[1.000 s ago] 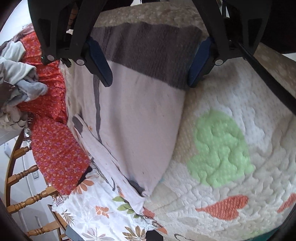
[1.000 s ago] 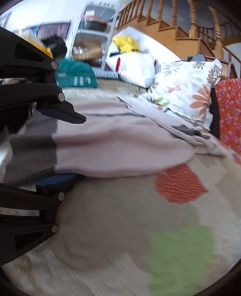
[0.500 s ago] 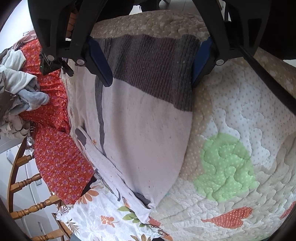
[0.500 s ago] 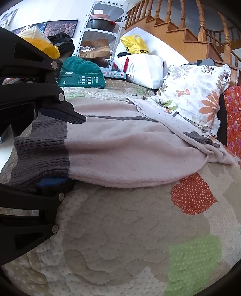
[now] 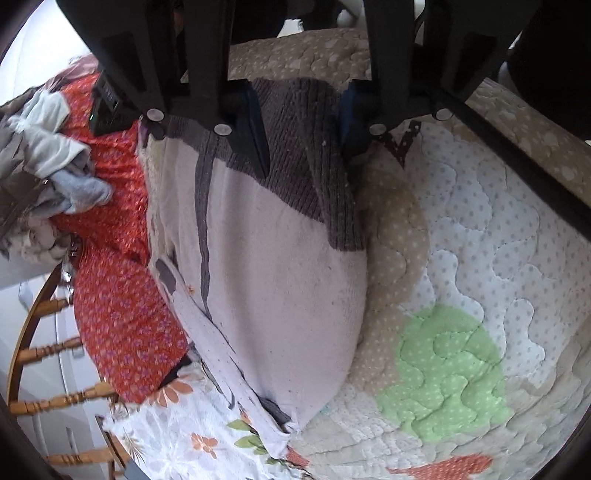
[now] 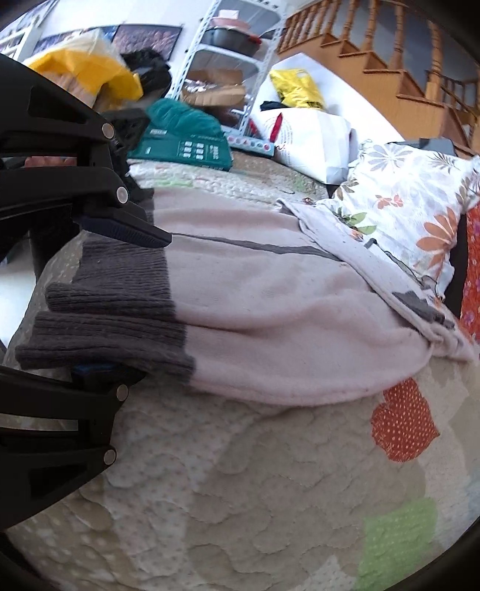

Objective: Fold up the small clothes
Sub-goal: 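Lift the hem band with both tools and fold it toward the collar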

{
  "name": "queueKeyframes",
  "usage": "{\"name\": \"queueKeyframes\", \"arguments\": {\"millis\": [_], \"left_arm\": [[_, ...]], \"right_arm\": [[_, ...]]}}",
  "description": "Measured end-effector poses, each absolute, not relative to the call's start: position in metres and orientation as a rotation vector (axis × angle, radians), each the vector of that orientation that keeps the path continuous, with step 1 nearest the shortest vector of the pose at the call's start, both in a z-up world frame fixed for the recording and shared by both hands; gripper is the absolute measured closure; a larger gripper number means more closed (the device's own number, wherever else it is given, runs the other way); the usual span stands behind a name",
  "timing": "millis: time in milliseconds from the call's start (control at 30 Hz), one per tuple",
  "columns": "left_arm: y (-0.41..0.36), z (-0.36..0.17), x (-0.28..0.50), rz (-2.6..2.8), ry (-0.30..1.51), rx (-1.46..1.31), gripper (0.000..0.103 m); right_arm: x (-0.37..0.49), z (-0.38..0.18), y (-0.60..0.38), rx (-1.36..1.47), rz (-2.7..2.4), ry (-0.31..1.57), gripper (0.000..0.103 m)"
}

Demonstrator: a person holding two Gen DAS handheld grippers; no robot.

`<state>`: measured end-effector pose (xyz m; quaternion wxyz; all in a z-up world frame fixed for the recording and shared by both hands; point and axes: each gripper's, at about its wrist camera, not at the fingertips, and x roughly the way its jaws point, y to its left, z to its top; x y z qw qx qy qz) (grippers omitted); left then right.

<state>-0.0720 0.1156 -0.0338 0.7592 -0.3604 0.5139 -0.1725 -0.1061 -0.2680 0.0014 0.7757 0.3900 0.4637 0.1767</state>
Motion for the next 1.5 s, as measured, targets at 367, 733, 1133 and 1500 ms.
{"name": "queueKeyframes", "arguments": {"millis": [367,733,1133,1500], "left_arm": [[0.141,-0.023,-0.067,-0.256,1.101,-0.830,0.097],[0.154,0.058,-0.143,-0.302,0.958,-0.705,0.097],[0.164,0.075,-0.139,-0.297,0.944,-0.686,0.097],[0.125,0.113,0.041,-0.235,0.837,-0.572,0.097]], "right_arm": [[-0.106,-0.004,-0.276,0.856,0.289,1.033,0.091],[-0.169,0.023,-0.273,0.860,0.422,1.013,0.092],[-0.161,0.058,-0.266,0.769,0.487,1.011,0.092],[-0.008,0.115,-0.289,0.726,0.361,0.882,0.092]]}}
